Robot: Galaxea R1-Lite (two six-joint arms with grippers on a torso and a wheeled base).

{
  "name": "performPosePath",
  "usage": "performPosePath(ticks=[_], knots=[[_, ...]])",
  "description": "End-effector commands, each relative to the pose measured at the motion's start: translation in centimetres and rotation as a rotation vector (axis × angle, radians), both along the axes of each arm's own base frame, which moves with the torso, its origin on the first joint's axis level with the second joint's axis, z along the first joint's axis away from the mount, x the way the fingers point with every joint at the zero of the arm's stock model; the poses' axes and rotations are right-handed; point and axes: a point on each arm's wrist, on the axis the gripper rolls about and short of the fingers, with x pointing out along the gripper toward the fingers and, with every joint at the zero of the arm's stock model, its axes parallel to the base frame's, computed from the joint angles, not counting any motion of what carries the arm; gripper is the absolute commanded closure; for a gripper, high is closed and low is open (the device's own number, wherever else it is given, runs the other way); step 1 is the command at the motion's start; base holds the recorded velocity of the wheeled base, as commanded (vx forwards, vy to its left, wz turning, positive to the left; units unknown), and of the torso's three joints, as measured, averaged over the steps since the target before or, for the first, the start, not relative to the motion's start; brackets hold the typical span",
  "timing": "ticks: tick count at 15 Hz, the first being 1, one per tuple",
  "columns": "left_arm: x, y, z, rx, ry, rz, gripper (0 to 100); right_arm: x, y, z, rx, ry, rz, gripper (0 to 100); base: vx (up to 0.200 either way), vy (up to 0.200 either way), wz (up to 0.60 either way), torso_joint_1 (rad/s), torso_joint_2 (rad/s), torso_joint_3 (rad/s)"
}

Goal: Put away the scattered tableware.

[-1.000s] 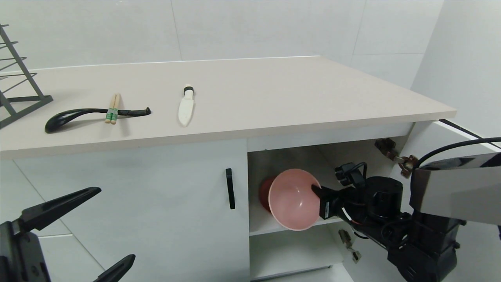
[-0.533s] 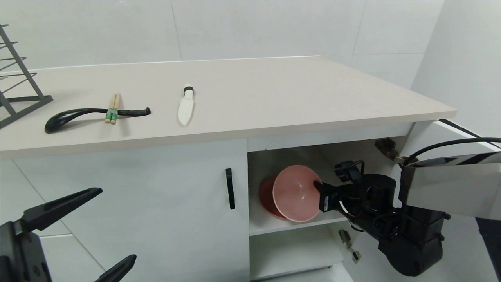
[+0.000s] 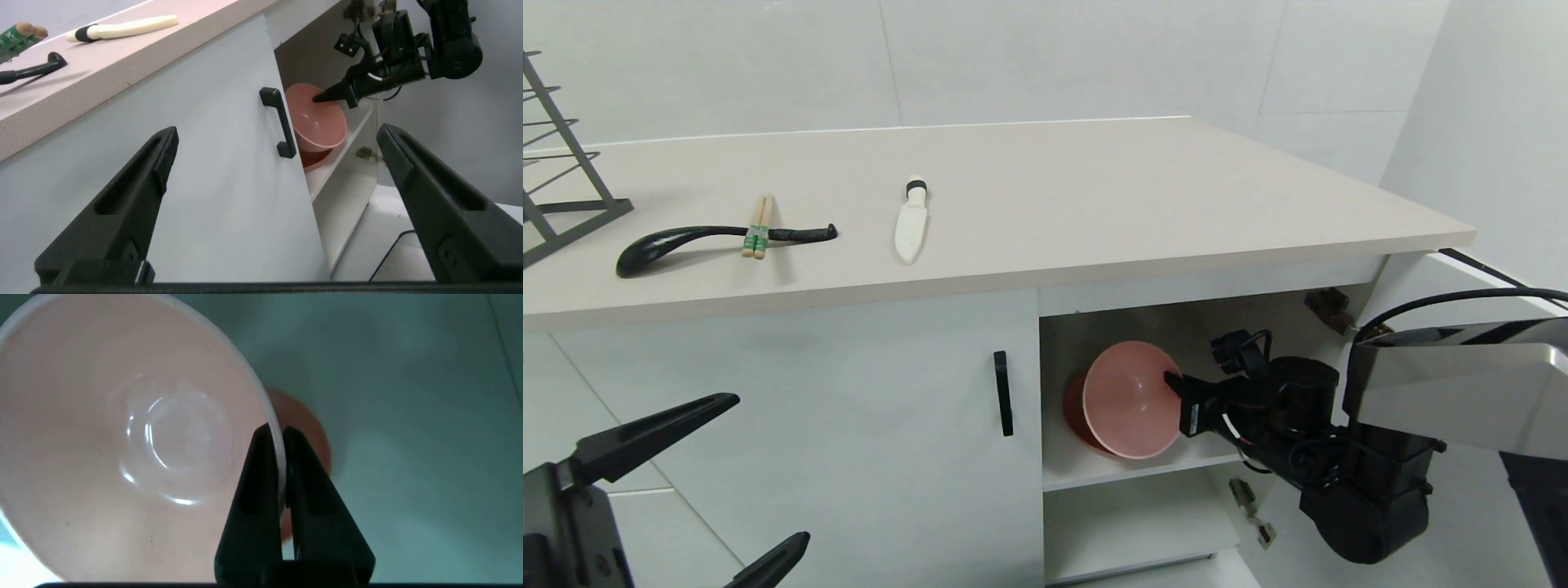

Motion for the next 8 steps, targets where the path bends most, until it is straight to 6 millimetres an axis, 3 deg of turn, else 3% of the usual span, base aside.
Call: performPosePath(ticks=[1,8], knots=[[0.0,0.0,0.0,0.001,0.003,0.0,0,0.4,0.0,-0.3,0.001,-0.006,-0.003,100,0.0,0.0,0.0,0.0,0.0,0.0],[0.1,0.0,0.0,0.0,0.007,0.003,0,1.4,-0.6,-2.1,-0.009,0.017,-0.034,100,0.0,0.0,0.0,0.0,0.0,0.0]])
